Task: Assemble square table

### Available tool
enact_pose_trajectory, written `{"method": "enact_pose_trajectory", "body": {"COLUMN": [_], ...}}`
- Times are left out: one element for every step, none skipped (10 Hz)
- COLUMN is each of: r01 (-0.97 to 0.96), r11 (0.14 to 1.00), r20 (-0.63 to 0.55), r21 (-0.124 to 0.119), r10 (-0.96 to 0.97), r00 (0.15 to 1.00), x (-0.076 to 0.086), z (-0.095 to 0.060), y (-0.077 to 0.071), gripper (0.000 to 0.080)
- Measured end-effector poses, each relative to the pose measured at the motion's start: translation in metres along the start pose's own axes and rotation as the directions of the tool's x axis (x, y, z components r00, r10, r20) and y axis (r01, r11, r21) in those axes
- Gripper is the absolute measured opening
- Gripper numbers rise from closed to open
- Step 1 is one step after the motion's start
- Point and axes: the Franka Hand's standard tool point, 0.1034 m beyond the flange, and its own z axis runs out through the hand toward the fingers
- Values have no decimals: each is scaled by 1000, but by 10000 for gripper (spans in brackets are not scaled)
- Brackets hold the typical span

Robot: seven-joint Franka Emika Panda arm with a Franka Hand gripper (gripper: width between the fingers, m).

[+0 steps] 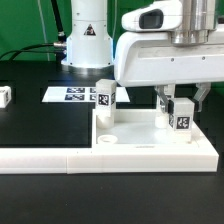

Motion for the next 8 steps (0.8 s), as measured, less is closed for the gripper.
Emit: {"method": "enact_pose_trajectory", "body": {"r01": [-70,-194,-301,-399,-482,-532,-615,-684], "r11": [998,981,954,917,875,846,787,728], "r20": [0,-1,-7,-16,-25,-26,-24,-22], "r21": [0,10,10,20,35,38,39,39], "r10": [70,194,301,399,483,533,617,685], "r00": [998,981,954,917,875,845,787,728], "x": [0,0,-1,-1,-1,-1,-1,-1], "z": [0,0,1,1,0,0,0,0], "y": [0,0,-1,0,2,2,2,2], "gripper": [290,290,290,290,290,291,291,291]}}
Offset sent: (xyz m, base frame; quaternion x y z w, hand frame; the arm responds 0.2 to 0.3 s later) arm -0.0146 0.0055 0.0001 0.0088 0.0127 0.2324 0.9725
